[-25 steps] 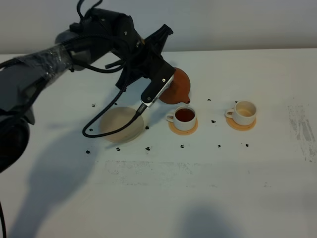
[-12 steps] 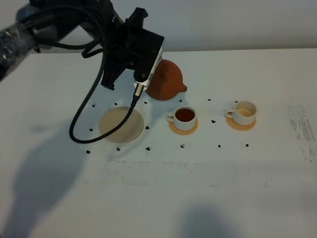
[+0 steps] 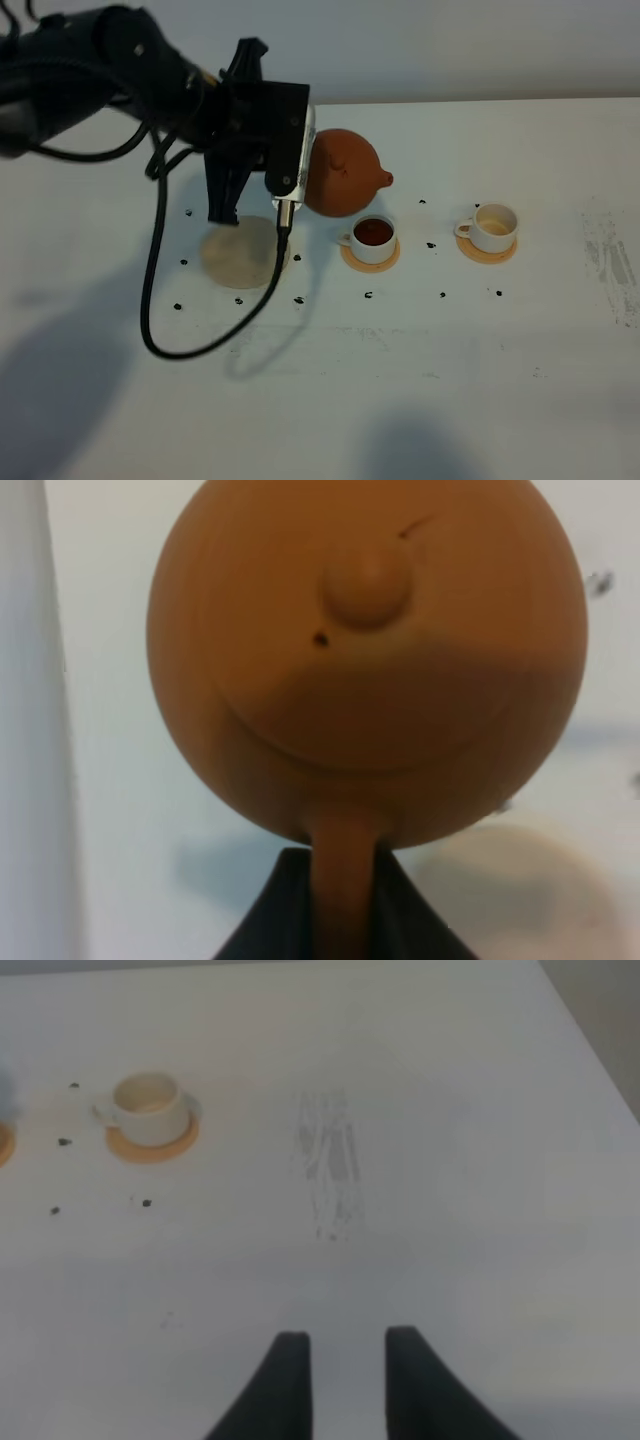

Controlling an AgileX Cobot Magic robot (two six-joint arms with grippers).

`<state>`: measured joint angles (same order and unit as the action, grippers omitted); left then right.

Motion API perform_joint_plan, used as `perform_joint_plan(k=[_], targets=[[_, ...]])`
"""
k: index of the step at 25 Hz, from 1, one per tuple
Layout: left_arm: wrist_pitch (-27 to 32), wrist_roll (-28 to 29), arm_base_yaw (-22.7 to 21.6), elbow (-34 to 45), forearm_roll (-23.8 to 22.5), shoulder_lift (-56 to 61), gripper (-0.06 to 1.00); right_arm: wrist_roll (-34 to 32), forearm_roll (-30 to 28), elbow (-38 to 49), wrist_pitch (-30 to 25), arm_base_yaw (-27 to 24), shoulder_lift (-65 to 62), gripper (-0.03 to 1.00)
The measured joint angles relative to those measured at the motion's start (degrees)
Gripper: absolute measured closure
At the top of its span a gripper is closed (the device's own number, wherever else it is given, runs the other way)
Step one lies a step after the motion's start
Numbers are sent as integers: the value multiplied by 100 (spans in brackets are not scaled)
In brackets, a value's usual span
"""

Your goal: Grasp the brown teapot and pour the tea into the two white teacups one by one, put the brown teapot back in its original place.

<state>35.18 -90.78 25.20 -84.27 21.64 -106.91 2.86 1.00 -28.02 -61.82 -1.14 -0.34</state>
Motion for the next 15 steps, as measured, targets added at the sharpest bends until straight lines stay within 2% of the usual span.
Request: perform_joint_plan(k=[3,7,15], targets=[[322,699,5,182,131,49,87,0,0,0,0,0,0,75],[595,1486,5,435,-45,49,87,0,0,0,0,0,0,75],[472,1708,0,1016,278,62,87,0,0,0,0,0,0,75]])
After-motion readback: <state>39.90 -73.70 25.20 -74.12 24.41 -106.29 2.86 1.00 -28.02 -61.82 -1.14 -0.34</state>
